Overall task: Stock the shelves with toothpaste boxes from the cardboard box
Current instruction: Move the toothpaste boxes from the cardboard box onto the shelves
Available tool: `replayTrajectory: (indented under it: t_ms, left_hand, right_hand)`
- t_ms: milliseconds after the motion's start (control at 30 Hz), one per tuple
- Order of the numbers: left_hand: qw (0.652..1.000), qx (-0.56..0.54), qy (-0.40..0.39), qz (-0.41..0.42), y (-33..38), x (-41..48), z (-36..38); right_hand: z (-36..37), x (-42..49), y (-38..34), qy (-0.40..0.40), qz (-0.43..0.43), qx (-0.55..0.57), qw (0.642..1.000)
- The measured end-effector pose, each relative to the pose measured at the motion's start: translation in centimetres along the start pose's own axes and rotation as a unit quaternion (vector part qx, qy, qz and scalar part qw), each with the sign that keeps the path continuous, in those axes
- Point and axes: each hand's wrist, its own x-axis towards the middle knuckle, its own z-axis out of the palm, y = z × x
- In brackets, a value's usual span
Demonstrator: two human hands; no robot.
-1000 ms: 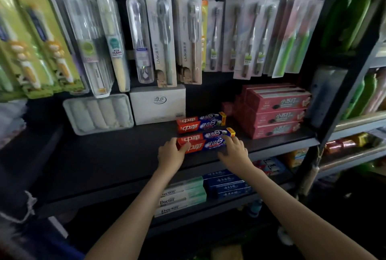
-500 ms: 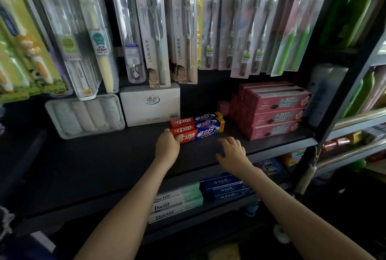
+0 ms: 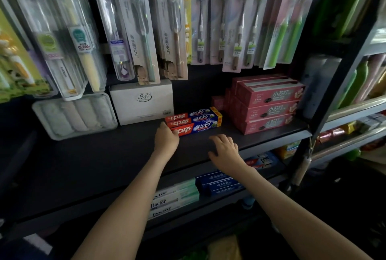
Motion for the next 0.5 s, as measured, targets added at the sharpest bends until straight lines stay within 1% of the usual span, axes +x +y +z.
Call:
replayTrajectory:
  t_ms: [67, 100, 167, 200, 233, 267, 300, 400, 500]
  left_hand:
    - [0.998, -0.002, 0.059, 0.008, 0.6, -1.5, 0.3]
    - [0.995, 0.006, 0.095, 0.038, 1.1, -2.7, 0.7]
    - [0.981, -0.003, 0.137, 0.138, 2.4, -5.8, 2.2]
    - [0.972, -0.008, 0.128, 0.195, 3.2, -7.7, 3.4]
    - [0.963, -0.007, 0.099, 0.25, 3.9, -9.5, 4.9]
    - [0.954, -0.004, 0.052, 0.296, 4.5, -11.5, 6.5]
    - [0.946, 0.002, -0.007, 0.323, 5.1, -13.5, 8.1]
    - [0.922, 0.05, -0.169, 0.343, 6.1, -18.9, 13.2]
    - [0.884, 0.104, -0.296, 0.348, 6.4, -23.9, 18.6]
  right_hand:
    - [-0.4, -0.8, 0.8, 0.011, -0.003, 0.005, 1.0]
    - [-0.6, -1.2, 1.3, 0.018, -0.004, 0.007, 1.0]
    - [-1.2, -2.6, 2.7, 0.033, -0.004, 0.014, 0.999]
    - [-1.4, -3.5, 3.6, 0.042, -0.002, 0.019, 0.999]
    - [-1.5, -4.7, 4.5, 0.053, 0.005, 0.025, 0.998]
    - [-1.7, -6.0, 5.7, 0.065, 0.018, 0.031, 0.997]
    - [-1.7, -7.4, 7.1, 0.079, 0.035, 0.036, 0.996]
    - [-1.3, -12.7, 12.1, 0.099, 0.107, 0.036, 0.989]
    - [-0.8, -20.0, 17.7, 0.101, 0.202, 0.042, 0.973]
